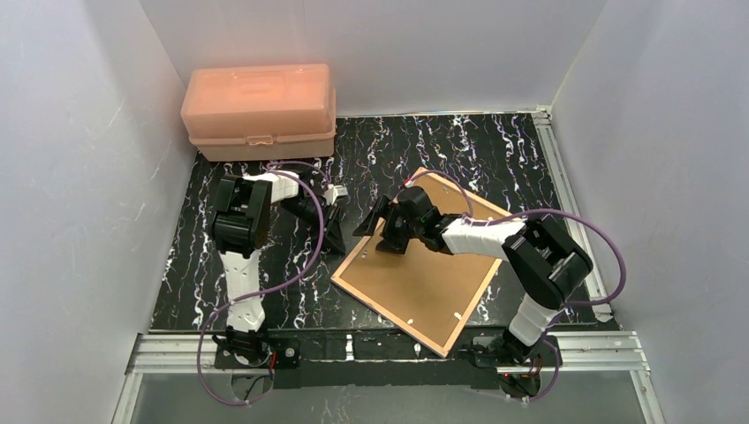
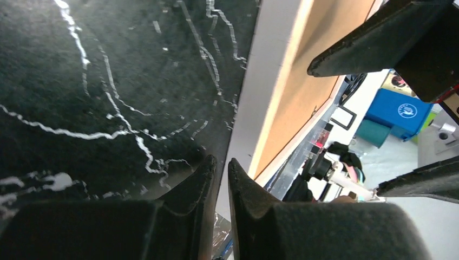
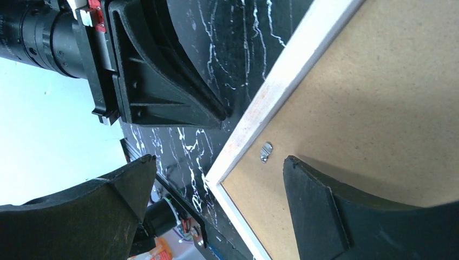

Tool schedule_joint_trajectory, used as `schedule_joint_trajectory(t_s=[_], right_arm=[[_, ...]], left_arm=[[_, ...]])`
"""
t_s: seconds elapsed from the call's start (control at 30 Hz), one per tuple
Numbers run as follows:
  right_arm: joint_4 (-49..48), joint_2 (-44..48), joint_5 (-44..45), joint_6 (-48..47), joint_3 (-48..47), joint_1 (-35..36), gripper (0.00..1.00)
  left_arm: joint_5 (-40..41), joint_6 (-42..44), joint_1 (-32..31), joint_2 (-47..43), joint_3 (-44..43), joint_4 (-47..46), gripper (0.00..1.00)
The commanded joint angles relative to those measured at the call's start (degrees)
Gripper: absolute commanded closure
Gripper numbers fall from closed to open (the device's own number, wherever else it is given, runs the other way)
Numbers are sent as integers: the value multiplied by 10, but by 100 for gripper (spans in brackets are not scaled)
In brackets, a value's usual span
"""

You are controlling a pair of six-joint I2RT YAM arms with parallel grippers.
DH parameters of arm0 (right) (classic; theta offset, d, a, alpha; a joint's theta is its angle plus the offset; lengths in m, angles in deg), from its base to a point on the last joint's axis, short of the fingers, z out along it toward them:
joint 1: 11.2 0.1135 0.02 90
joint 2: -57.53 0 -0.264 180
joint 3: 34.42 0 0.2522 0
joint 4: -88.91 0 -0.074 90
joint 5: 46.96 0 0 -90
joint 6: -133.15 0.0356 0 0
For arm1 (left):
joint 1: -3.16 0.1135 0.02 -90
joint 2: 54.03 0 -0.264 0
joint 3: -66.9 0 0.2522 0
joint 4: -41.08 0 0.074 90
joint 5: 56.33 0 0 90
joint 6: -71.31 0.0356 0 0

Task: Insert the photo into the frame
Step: Adjust the photo frame at the center of the board, then install the photo frame at the center of the board.

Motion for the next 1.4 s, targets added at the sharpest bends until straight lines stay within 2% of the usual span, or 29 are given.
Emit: schedule_joint_trajectory(t_s=[0.0, 0.37, 0.6, 1.0, 1.37], right_arm=[[-51, -15, -15, 32, 11, 5, 6], [-38, -32, -24, 29, 12, 29, 7], [-34, -34, -21, 25, 10, 35, 7], [-49, -52, -17, 22, 3, 37, 7], [-26, -57, -1, -6, -27, 38, 8]], left_arm=[[-35, -4, -1, 11, -11, 16, 86], [-75, 39, -4, 15, -25, 61, 79], [-61, 44, -19, 21, -28, 58, 78], [-13, 41, -33, 28, -26, 47, 89], [-9, 45, -33, 29, -20, 46, 92]])
